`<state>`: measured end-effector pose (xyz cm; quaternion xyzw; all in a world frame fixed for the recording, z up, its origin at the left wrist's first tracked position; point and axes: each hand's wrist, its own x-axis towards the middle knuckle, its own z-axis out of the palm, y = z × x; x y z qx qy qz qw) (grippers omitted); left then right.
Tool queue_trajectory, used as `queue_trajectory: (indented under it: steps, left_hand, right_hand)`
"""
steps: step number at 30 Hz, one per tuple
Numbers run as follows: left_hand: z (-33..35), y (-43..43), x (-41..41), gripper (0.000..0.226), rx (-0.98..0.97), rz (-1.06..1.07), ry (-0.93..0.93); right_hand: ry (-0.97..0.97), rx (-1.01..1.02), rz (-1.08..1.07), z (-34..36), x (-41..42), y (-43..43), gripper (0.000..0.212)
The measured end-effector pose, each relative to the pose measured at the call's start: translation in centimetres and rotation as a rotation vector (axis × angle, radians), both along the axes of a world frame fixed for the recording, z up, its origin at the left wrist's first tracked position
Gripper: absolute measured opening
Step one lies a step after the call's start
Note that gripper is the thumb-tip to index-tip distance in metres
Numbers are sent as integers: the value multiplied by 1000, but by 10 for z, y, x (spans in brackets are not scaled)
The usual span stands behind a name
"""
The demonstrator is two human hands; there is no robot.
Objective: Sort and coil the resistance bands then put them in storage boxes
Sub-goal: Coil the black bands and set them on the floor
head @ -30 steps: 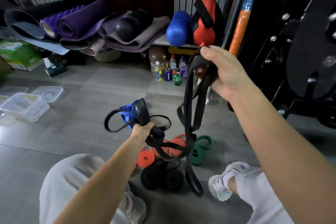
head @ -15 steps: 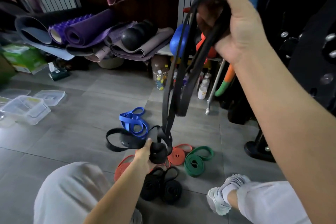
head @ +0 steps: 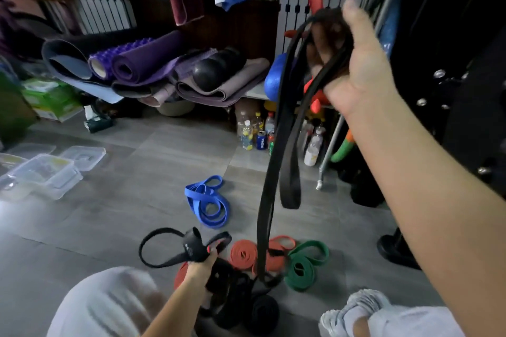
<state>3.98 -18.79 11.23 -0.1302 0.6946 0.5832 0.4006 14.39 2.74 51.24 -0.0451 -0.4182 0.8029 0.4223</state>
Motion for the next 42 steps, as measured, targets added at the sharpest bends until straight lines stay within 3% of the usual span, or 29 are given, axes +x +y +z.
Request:
queue_trajectory:
  steps: [4, 8, 11, 15, 19, 22, 24, 28, 33, 42]
  left_hand:
    - [-12, -15, 1, 36, -112, 22, 71]
    - [-2, -24, 3, 32, -71, -42, 99]
    - [25, -19, 9, 31, -10, 65, 129]
    - [75, 1, 0, 25, 20, 163, 272]
    - [121, 13, -8, 26, 109, 76, 352]
    - [151, 15, -11, 19, 172, -62, 405]
    - [166, 14, -13, 14, 201, -145, 455]
    - [179, 18, -23, 21, 168, -237, 531]
    - [163, 31, -42, 24, 124, -218, 507]
    - [128, 67, -91, 17, 29, -172, 324]
  right_hand:
    - [-139, -23, -2, -18, -5, 5, 9]
    - [-84, -79, -74, -23, -8, 17, 7]
    - [-126, 32, -142, -24, -14, 28, 12]
    - [-478, 358, -282, -65, -20, 38, 21]
    - [-882, 578, -216, -144, -21, 35, 9]
    - [-1170, 522, 12, -202, -15, 35, 23]
    - [-1264, 469, 48, -230, -11, 37, 26]
    - [-1296, 481, -48, -261, -7, 51, 25]
    - [-1385, 770, -157, -250, -26, 83, 24]
    - [-1063, 896, -410, -184, -108, 134, 25]
